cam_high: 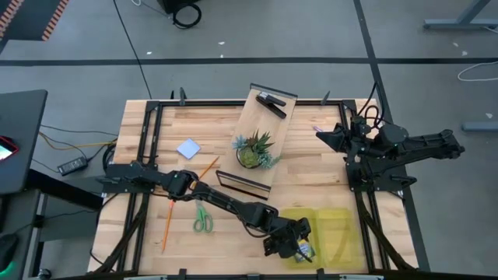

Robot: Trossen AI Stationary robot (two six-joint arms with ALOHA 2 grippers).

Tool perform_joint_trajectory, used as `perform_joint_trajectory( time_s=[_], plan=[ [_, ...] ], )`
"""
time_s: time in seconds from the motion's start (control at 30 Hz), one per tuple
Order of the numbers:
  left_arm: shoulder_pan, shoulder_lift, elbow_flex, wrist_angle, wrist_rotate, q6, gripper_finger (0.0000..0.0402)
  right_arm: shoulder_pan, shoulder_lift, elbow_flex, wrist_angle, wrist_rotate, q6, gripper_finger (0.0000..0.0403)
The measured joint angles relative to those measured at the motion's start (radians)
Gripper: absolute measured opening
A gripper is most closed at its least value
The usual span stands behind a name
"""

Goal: Pack school essentials
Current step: Put the top orange pencil into the yellow supply box

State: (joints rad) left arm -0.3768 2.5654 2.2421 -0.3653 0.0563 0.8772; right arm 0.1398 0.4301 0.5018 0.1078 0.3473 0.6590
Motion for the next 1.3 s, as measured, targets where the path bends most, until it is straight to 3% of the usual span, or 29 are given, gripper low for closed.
perform_joint_trajectory(
  time_s=[0.17, 0.37, 0.53, 0.67, 0.97, 1.3],
  plan=[
    [-0.005, -0.037, 0.0, -0.025, -0.069, -0.013, 0.0378, 0.0, 0.0, 0.001, 0.002, 0.0, 0.0, 0.0007],
    [0.003, -0.114, 0.0, -0.185, -0.08, -0.141, 0.0369, 0.009, 0.017, 0.087, -0.015, -0.004, -0.06, 0.0007],
    [0.023, -0.191, 0.002, -0.316, -0.077, -0.219, 0.0345, 0.014, 0.052, 0.179, -0.201, 0.022, -0.087, 0.0007],
    [0.035, -0.23, 0.001, -0.416, -0.052, -0.296, 0.032, 0.014, 0.069, 0.22, -0.301, 0.061, -0.078, 0.0007],
    [0.016, -0.286, 0.0, -0.66, 0.021, -0.341, 0.0245, 0.014, 0.069, 0.223, -0.325, 0.095, -0.067, 0.0007],
    [0.047, -0.465, 0.001, -0.779, 0.092, -0.396, 0.0146, 0.014, 0.073, 0.223, -0.317, 0.092, -0.05, 0.0007]
  ],
)
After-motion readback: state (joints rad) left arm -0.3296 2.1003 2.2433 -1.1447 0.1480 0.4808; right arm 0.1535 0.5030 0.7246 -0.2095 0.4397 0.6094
